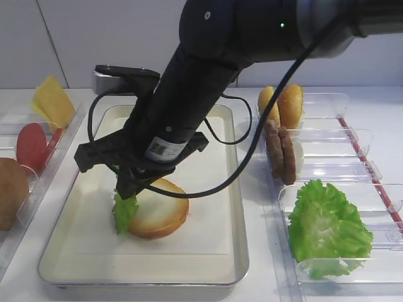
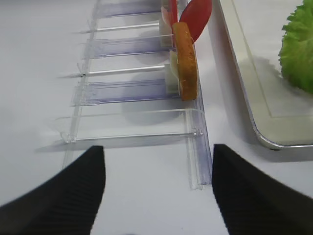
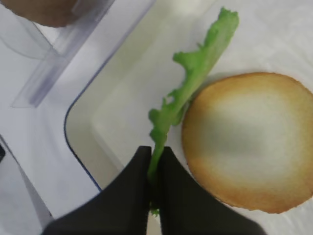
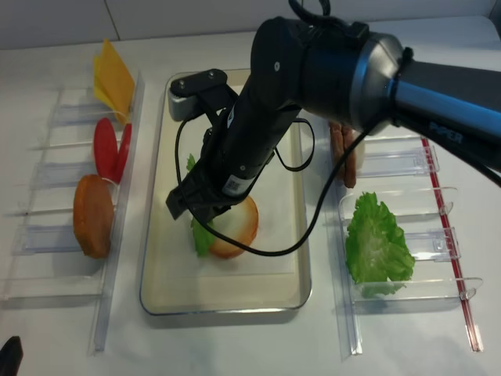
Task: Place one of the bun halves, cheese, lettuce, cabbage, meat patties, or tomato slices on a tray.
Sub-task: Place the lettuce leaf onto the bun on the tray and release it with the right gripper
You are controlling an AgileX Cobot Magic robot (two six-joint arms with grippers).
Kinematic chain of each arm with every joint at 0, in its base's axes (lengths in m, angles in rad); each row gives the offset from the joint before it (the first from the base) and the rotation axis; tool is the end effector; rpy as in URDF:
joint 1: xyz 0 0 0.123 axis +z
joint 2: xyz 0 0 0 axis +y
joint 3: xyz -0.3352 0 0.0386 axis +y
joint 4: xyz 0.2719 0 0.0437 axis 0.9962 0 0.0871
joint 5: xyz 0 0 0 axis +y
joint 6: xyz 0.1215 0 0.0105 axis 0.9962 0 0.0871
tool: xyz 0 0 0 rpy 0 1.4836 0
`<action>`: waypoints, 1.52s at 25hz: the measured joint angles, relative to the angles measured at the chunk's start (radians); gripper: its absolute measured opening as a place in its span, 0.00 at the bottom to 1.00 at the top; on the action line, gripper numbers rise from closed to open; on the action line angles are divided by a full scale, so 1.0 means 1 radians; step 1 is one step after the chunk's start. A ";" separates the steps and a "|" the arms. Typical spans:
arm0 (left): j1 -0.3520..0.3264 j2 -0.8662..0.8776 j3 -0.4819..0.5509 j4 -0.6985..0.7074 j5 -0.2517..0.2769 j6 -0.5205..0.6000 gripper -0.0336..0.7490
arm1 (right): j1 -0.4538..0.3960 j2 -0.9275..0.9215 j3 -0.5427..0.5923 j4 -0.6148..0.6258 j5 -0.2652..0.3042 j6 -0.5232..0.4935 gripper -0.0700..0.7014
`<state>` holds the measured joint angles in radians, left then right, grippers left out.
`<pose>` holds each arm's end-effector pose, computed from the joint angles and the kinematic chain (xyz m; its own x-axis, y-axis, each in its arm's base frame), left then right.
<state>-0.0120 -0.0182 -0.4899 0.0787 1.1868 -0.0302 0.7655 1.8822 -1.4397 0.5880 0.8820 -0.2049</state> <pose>-0.0185 0.0091 0.2581 -0.5566 0.0060 -0.8307 -0.0490 0.9980 0.0400 0.2877 0.3489 0.2529 -0.7910 -0.5162 -0.3283 -0.6111 0.6420 0.4629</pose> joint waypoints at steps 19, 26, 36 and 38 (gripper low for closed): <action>0.000 0.000 0.000 0.000 0.000 0.000 0.63 | 0.000 0.006 0.000 -0.250 0.043 0.188 0.16; 0.000 0.000 0.000 0.000 0.000 0.000 0.63 | 0.000 0.006 0.000 -0.250 0.046 0.190 0.17; 0.000 0.000 0.000 0.000 0.000 0.000 0.63 | 0.000 0.036 -0.002 -0.300 0.067 0.221 0.92; 0.000 0.000 0.000 0.000 0.000 0.000 0.63 | 0.000 0.036 -0.002 -0.340 0.077 0.243 0.96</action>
<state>-0.0120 -0.0182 -0.4899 0.0787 1.1868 -0.0302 0.7655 1.9185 -1.4421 0.2479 0.9590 0.0380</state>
